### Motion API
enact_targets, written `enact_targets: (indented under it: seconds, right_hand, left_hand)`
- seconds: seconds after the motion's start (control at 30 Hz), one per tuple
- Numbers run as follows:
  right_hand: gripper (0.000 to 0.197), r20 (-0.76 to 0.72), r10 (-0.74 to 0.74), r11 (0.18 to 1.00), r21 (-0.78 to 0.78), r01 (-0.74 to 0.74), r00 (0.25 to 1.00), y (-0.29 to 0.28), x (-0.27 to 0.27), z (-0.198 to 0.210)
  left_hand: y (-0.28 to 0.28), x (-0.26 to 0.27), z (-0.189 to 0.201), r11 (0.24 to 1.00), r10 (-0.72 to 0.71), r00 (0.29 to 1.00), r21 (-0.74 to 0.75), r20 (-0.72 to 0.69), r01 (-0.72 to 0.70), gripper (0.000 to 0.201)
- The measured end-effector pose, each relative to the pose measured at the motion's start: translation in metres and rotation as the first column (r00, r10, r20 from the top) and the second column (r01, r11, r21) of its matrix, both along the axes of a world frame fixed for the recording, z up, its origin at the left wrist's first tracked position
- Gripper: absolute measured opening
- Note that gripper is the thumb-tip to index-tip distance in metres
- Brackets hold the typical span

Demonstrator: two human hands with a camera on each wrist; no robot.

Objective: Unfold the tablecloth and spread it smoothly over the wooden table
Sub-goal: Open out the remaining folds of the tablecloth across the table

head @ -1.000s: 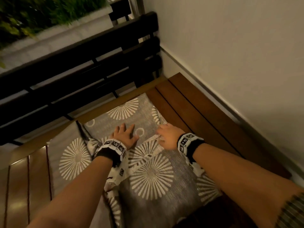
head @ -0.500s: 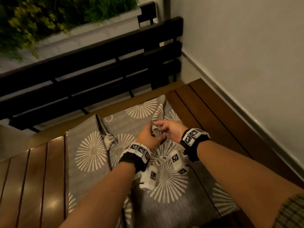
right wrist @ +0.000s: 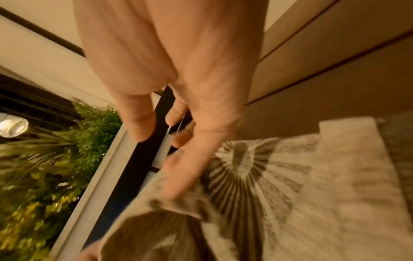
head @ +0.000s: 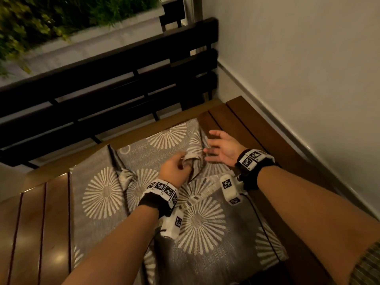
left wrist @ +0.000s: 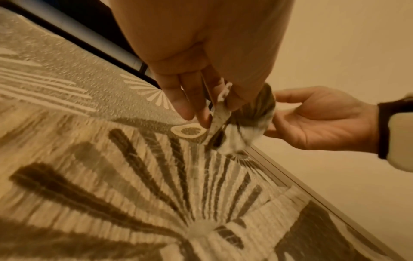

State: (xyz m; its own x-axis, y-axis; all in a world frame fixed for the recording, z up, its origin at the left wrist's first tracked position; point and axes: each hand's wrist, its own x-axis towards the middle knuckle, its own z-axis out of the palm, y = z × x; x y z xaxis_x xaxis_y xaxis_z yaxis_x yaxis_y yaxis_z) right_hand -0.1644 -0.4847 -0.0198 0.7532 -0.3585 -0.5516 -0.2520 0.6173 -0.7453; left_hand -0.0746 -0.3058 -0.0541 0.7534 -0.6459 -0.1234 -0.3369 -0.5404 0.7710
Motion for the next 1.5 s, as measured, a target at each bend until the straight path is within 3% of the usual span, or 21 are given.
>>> enact_targets:
  seconds: [0.07, 0.13, 0.2, 0.27, 0.37, 0.5, 0.57, 0.67, 0.73, 0.87, 0.93, 1.0, 1.07, 1.13, 1.27, 1.4, 1.5]
  right_hand:
    - [0.058, -0.109, 0.197, 0.964, -0.159, -0.213, 0.974, -0.003, -0.001, -0.003]
    - [0.091, -0.334, 0.38, 0.808, -0.335, -0.485, 0.863, 0.002, -0.003, -0.013]
    - [0.113, -0.441, 0.452, 0.663, -0.415, -0.623, 0.775, 0.006, -0.006, -0.023]
    - [0.12, -0.484, 0.493, 0.503, -0.52, -0.69, 0.723, 0.008, -0.008, -0.026]
    - [0.097, -0.563, 0.415, 0.213, -0.703, -0.678, 0.715, 0.01, -0.01, -0.03]
    - [0.055, -0.581, 0.167, -0.031, -0.811, -0.584, 0.797, 0.003, -0.018, -0.027]
    - [0.054, -0.56, 0.208, -0.166, -0.828, -0.536, 0.802, 0.003, -0.025, -0.029]
    - [0.053, -0.67, 0.328, -0.438, -0.732, -0.521, 0.666, 0.001, -0.036, -0.039]
    - [0.051, -0.706, 0.284, -0.451, -0.696, -0.559, 0.649, -0.009, -0.045, -0.043]
    - [0.054, -0.552, 0.118, -0.352, -0.801, -0.485, 0.826, -0.031, -0.052, -0.039]
    - [0.048, -0.491, 0.164, -0.353, -0.839, -0.414, 0.855, -0.023, -0.047, -0.037]
    - [0.056, -0.553, 0.275, -0.4, -0.81, -0.429, 0.787, 0.002, -0.039, -0.042]
    - [0.063, -0.672, 0.376, -0.491, -0.728, -0.478, 0.638, 0.028, -0.033, -0.055]
    - [0.074, -0.761, 0.386, -0.54, -0.645, -0.54, 0.522, 0.036, -0.036, -0.067]
    - [0.098, -0.808, 0.315, -0.538, -0.585, -0.608, 0.498, 0.013, -0.042, -0.069]
    - [0.101, -0.868, 0.286, -0.544, -0.497, -0.676, 0.407, 0.006, -0.038, -0.063]
    - [0.079, -0.89, 0.247, -0.514, -0.455, -0.727, 0.383, 0.012, -0.034, -0.059]
  left_hand:
    - [-0.003, -0.004, 0.004, 0.998, -0.035, 0.999, -0.053, 0.017, 0.036, 0.025]
    - [-0.007, -0.007, 0.006, 0.994, -0.102, 0.995, -0.041, 0.004, 0.102, 0.033]
    - [-0.011, -0.009, 0.007, 0.955, -0.272, 0.962, 0.118, -0.008, 0.271, 0.049]
    - [-0.012, -0.013, 0.003, 0.821, -0.459, 0.888, 0.373, -0.019, 0.432, 0.07]
    - [-0.009, -0.02, -0.007, 0.659, -0.597, 0.802, 0.565, -0.009, 0.497, 0.09]
    - [-0.005, -0.028, -0.015, 0.636, -0.597, 0.802, 0.601, -0.014, 0.484, 0.092]
    - [-0.004, -0.031, -0.019, 0.601, -0.616, 0.787, 0.655, 0.016, 0.458, 0.087]
    - [-0.006, -0.034, -0.025, 0.541, -0.636, 0.772, 0.727, 0.024, 0.423, 0.086]
    - [-0.006, -0.038, -0.024, 0.56, -0.619, 0.785, 0.72, 0.033, 0.411, 0.087]
    - [0.007, -0.031, -0.012, 0.771, -0.414, 0.872, 0.61, 0.26, 0.184, 0.08]
    - [0.017, -0.024, -0.014, 0.762, -0.33, 0.909, 0.641, 0.255, 0.097, 0.079]
    - [0.025, -0.024, -0.024, 0.709, -0.297, 0.937, 0.699, 0.182, 0.089, 0.077]
    - [0.025, -0.025, -0.033, 0.668, -0.287, 0.951, 0.735, 0.111, 0.116, 0.074]
    - [0.022, -0.021, -0.034, 0.647, -0.287, 0.956, 0.747, 0.055, 0.152, 0.073]
    - [0.044, 0.0, -0.018, 0.613, -0.334, 0.942, 0.752, -0.029, 0.24, 0.07]
    - [0.102, 0.027, 0.0, 0.509, -0.326, 0.943, 0.853, 0.068, 0.114, 0.072]
    - [0.142, 0.046, 0.016, 0.483, -0.383, 0.917, 0.87, 0.111, 0.096, 0.07]
